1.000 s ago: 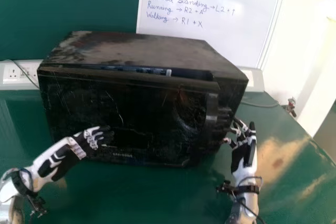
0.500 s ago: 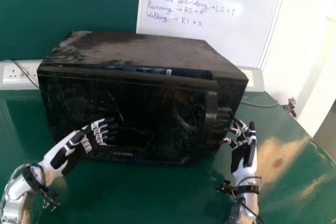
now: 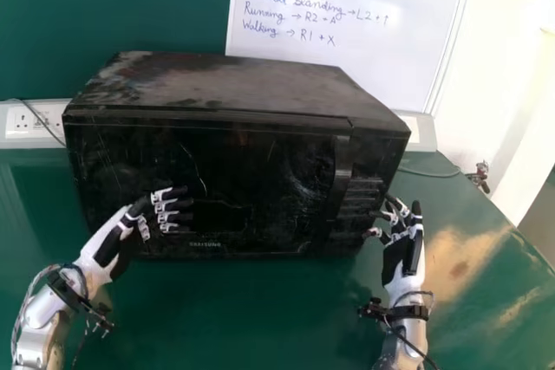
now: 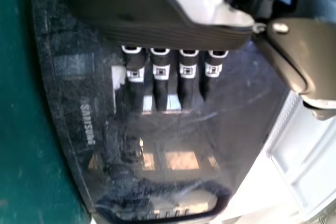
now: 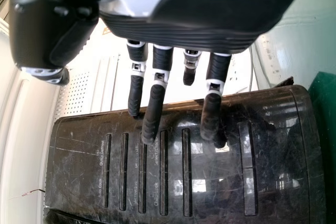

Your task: Put biscuit inside oven

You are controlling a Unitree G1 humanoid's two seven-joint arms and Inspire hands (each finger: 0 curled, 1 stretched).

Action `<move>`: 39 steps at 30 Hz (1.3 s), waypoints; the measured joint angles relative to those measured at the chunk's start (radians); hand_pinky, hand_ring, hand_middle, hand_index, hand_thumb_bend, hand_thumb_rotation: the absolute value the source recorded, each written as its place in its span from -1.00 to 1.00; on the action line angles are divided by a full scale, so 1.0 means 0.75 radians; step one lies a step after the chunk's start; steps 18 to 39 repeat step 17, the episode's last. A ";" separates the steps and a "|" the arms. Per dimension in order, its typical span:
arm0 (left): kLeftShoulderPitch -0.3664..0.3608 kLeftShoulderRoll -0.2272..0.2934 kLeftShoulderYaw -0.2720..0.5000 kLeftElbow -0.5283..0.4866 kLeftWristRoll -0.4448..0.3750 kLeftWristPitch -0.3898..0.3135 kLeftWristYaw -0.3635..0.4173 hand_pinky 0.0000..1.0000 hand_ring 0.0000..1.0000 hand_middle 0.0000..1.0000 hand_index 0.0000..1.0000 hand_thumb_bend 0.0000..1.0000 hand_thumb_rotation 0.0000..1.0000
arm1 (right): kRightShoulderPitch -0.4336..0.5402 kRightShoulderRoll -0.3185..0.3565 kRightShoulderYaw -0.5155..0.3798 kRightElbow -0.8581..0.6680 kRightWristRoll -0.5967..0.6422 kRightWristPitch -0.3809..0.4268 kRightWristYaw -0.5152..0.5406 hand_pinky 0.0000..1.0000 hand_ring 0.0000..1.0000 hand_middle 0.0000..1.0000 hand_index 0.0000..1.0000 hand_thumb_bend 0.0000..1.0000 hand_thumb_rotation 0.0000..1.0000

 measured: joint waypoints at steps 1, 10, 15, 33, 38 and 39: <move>-0.004 0.000 0.000 0.000 0.001 0.006 0.003 0.65 1.00 1.00 1.00 -0.46 -1.00 | 0.000 -0.001 0.000 0.000 0.000 -0.001 0.000 -0.43 -0.29 -0.10 0.47 0.46 1.00; -0.014 0.000 -0.002 -0.001 0.014 0.023 0.006 0.62 1.00 1.00 1.00 -0.43 -1.00 | 0.001 -0.002 -0.001 -0.002 0.001 -0.003 -0.002 -0.42 -0.29 -0.10 0.47 0.47 1.00; -0.014 0.019 -0.002 0.014 0.015 -0.018 -0.042 0.36 0.88 1.00 1.00 -0.44 -1.00 | 0.002 -0.001 -0.001 -0.002 0.001 -0.004 -0.002 -0.40 -0.28 -0.10 0.47 0.46 1.00; -0.014 0.039 0.001 0.040 -0.014 -0.059 -0.126 0.27 0.74 0.94 0.95 -0.38 -1.00 | 0.000 0.001 -0.001 -0.003 0.001 -0.004 -0.001 -0.41 -0.28 -0.10 0.47 0.45 1.00; -0.014 0.039 0.001 0.040 -0.014 -0.059 -0.126 0.27 0.74 0.94 0.95 -0.38 -1.00 | 0.000 0.001 -0.001 -0.003 0.001 -0.004 -0.001 -0.41 -0.28 -0.10 0.47 0.45 1.00; -0.014 0.039 0.001 0.040 -0.014 -0.059 -0.126 0.27 0.74 0.94 0.95 -0.38 -1.00 | 0.000 0.001 -0.001 -0.003 0.001 -0.004 -0.001 -0.41 -0.28 -0.10 0.47 0.45 1.00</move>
